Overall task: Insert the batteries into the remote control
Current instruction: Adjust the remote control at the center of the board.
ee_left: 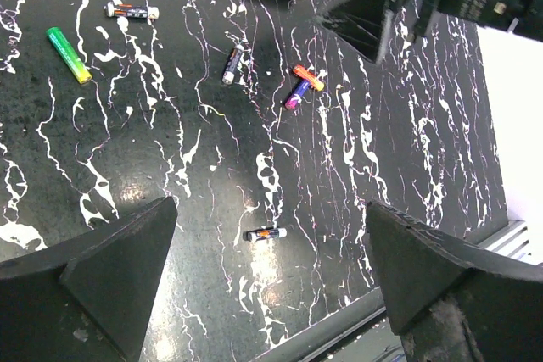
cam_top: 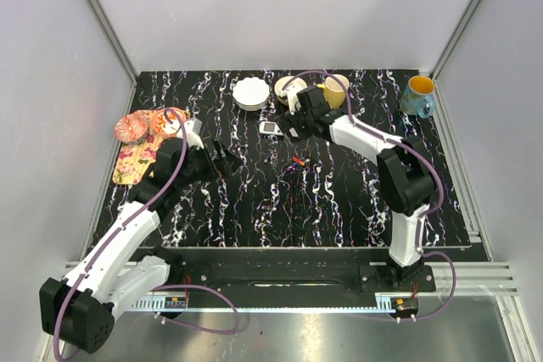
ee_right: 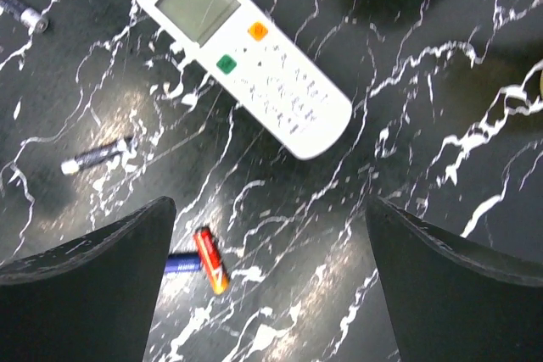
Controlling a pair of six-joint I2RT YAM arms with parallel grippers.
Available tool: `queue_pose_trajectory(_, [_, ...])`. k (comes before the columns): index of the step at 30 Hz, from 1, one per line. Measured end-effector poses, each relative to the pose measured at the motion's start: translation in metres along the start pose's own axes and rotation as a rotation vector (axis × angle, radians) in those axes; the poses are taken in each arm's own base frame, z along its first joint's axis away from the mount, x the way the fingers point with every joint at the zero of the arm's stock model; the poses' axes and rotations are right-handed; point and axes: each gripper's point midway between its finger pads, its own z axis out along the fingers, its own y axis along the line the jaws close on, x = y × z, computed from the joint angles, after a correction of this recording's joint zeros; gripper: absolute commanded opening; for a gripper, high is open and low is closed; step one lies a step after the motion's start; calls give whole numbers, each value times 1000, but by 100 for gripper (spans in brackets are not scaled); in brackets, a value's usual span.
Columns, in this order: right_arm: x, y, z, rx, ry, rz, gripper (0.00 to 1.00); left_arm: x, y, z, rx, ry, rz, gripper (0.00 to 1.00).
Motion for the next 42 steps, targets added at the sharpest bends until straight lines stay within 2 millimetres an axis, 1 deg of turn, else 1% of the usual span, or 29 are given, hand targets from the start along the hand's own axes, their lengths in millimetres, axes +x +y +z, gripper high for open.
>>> queue_pose_trajectory(3, [-12,-2,16,-6,2,-47,100,-1,-2,0,11,-2,3,99])
queue_pose_trajectory(6, [-28,-7,34,-3,-9,-100,100,0,-3,0,16,0,3,99])
queue_pose_trajectory(8, [-32,-10,41,-4,-7,-123,100,0,-3,0,17,2,3,99])
queue_pose_trajectory(11, [-30,-12,51,-23,6,-137,100,2,-1,1,13,8,2,99])
queue_pose_trajectory(16, [-19,-23,67,-41,35,-120,100,3,-1,1,13,10,2,99])
queue_pose_trajectory(20, [-11,-27,78,-57,54,-106,100,5,1,3,7,18,6,99])
queue_pose_trajectory(22, [-9,-25,83,-68,61,-105,100,7,3,5,1,29,5,99])
queue_pose_trajectory(25, [-6,-21,87,-89,71,-103,99,9,4,6,-4,41,3,99])
queue_pose_trajectory(31, [-6,-16,92,-118,73,-94,94,10,4,6,-2,42,4,99])
queue_pose_trajectory(36, [-1,-12,93,-133,88,-63,90,10,4,6,-1,43,4,99])
queue_pose_trajectory(40, [11,-7,95,-140,109,-36,88,11,4,7,2,44,3,99])
queue_pose_trajectory(42, [13,-3,92,-137,110,-27,86,13,5,7,-1,48,0,99])
